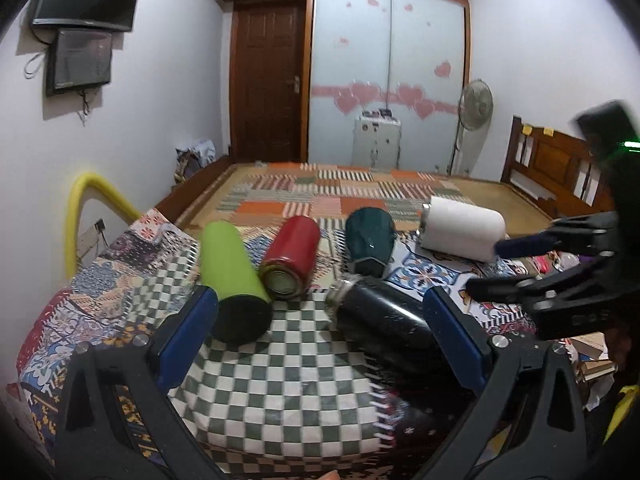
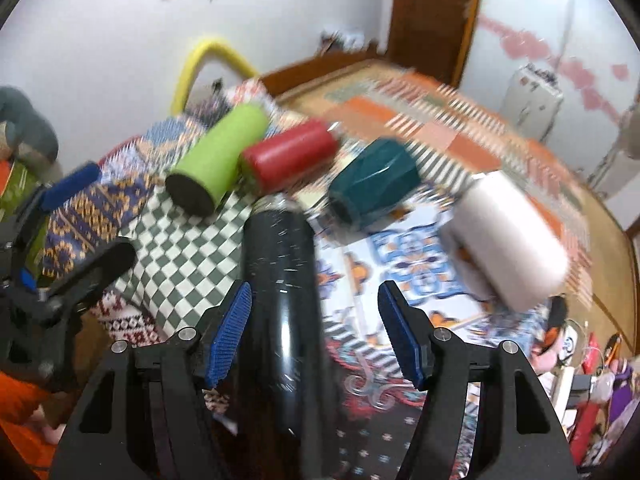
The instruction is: Flip cup upright
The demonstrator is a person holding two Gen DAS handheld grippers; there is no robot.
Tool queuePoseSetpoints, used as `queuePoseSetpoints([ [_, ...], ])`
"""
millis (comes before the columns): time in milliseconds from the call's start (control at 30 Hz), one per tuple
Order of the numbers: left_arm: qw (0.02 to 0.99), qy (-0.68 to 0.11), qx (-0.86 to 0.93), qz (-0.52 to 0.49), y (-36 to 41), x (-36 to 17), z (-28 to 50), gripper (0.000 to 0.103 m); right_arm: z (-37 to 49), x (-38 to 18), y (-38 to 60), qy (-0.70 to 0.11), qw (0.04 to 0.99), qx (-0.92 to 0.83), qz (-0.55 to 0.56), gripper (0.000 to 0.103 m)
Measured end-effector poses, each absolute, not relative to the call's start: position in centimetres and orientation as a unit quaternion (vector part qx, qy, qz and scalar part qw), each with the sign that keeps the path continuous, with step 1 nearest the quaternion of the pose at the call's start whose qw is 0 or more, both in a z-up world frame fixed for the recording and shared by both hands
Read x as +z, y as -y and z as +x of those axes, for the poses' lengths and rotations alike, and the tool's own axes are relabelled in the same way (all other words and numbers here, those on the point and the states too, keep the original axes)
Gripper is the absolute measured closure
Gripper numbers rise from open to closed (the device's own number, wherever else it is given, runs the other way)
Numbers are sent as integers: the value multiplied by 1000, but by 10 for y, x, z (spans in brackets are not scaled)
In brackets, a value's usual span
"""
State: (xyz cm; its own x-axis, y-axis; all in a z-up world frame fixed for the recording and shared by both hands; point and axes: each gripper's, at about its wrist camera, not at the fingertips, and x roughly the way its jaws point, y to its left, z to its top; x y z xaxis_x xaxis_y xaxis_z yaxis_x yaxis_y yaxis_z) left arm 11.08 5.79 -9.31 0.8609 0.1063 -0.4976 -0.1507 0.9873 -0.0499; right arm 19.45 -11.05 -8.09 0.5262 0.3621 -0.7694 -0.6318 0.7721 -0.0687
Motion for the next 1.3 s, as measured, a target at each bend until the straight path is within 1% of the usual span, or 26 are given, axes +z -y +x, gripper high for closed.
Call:
queuePoseSetpoints([
  [267, 933, -356, 39, -44, -34, -101, 162, 0, 159, -59, 172, -280, 923, 231, -129, 40],
  [333, 922, -384, 33, -43, -26, -108, 172, 0, 155, -59, 181, -260, 933, 216, -125, 38],
  [467, 903, -426, 34, -41, -17, -117, 191, 0, 148, -59, 192, -234, 943, 202, -121, 38],
  [567, 882, -465, 40, -69, -21, -127, 203, 0, 147, -64, 197, -224, 947, 200, -112, 36],
  [667, 850, -503, 38, -152, -36, -140, 214, 0, 145, -68, 206, -222, 948, 206, -94, 34],
  [733, 839, -512, 47, -178, -40, -147, 219, 0, 147, -71, 211, -225, 948, 213, -79, 34],
  [900, 830, -524, 49, -186, -37, -157, 232, 1, 153, -80, 217, -234, 945, 222, -63, 34],
  [967, 825, -528, 38, -196, -34, -163, 240, 6, 154, -83, 218, -233, 944, 224, -64, 34],
  [1167, 844, -509, 30, -168, -18, -162, 246, 9, 154, -87, 223, -245, 939, 233, -59, 34],
  [1300, 849, -504, 12, -157, -14, -161, 251, 15, 152, -86, 227, -238, 943, 222, -67, 34],
])
